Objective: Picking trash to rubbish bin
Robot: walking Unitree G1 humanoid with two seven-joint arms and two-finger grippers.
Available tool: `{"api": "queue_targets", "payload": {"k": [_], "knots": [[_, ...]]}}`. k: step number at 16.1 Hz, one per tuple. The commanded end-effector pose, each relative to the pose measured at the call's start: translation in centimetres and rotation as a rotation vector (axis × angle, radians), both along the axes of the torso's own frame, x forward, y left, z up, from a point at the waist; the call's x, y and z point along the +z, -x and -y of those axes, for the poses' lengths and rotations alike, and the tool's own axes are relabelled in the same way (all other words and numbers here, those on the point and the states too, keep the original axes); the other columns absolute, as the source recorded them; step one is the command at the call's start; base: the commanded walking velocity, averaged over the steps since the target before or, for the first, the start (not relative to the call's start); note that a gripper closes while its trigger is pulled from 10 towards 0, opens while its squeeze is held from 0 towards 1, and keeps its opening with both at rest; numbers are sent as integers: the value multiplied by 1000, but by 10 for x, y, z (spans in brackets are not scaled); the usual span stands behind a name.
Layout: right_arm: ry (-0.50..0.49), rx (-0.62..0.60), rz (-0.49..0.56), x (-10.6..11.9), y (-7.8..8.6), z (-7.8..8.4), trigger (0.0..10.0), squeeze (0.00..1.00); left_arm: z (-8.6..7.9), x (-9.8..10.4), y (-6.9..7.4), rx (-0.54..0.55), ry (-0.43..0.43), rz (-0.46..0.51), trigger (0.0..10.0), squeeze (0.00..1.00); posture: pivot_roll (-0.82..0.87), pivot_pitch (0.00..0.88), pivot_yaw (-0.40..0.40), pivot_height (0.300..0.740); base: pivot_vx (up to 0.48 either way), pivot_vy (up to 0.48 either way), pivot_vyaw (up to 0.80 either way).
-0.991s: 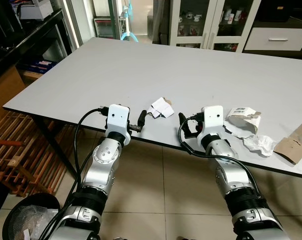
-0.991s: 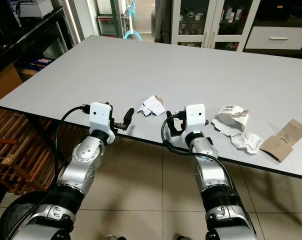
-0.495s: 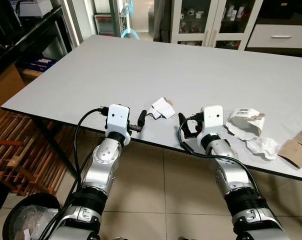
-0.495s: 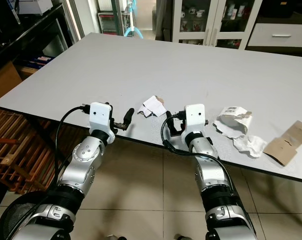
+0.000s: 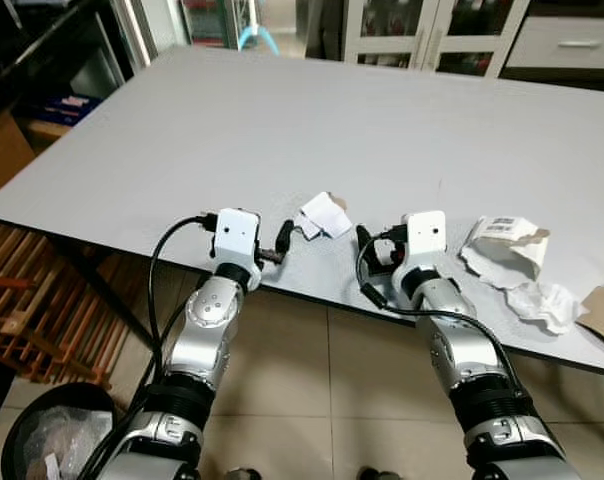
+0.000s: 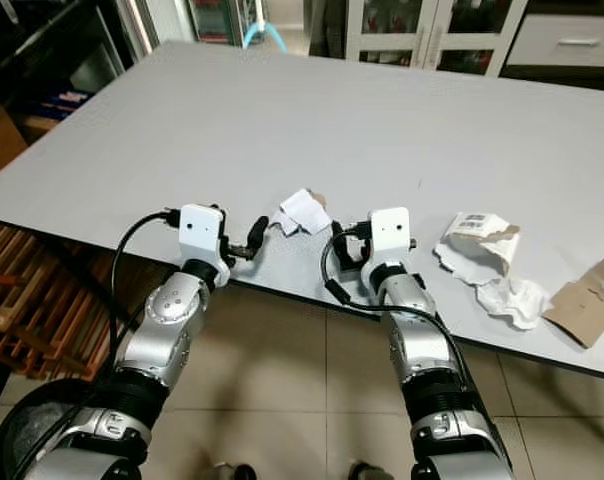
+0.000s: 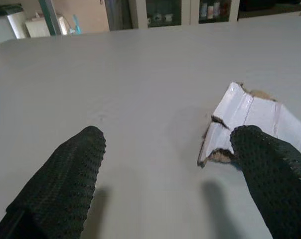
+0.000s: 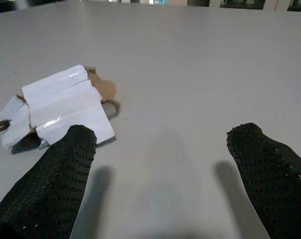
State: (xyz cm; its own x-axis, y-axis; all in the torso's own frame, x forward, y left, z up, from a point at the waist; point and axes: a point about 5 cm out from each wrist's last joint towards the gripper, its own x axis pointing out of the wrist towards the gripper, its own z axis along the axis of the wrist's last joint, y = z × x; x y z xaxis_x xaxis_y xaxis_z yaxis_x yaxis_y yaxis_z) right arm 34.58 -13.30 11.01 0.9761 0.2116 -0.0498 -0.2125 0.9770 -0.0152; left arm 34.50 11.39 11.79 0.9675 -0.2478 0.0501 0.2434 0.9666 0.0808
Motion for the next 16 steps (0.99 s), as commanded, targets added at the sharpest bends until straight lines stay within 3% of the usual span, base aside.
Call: {"api": "queue_targets", "payload": {"k": [1, 11, 16], "knots": [[-2, 14, 3, 2, 0, -3, 10000, 0, 0, 1, -1, 3, -13, 2, 10000, 0, -56, 62, 50, 740, 0, 0, 0], [-8, 13, 2, 0, 6, -4, 10000, 0, -2, -2, 5, 4, -15, 1, 10000, 0, -47, 100, 50, 740, 0, 0, 0], [-14, 16, -16, -9, 24, -5, 10000, 0, 0, -9, 21, -10, -16, -13, 10000, 0, -54, 178, 48, 740, 0, 0, 0]]}}
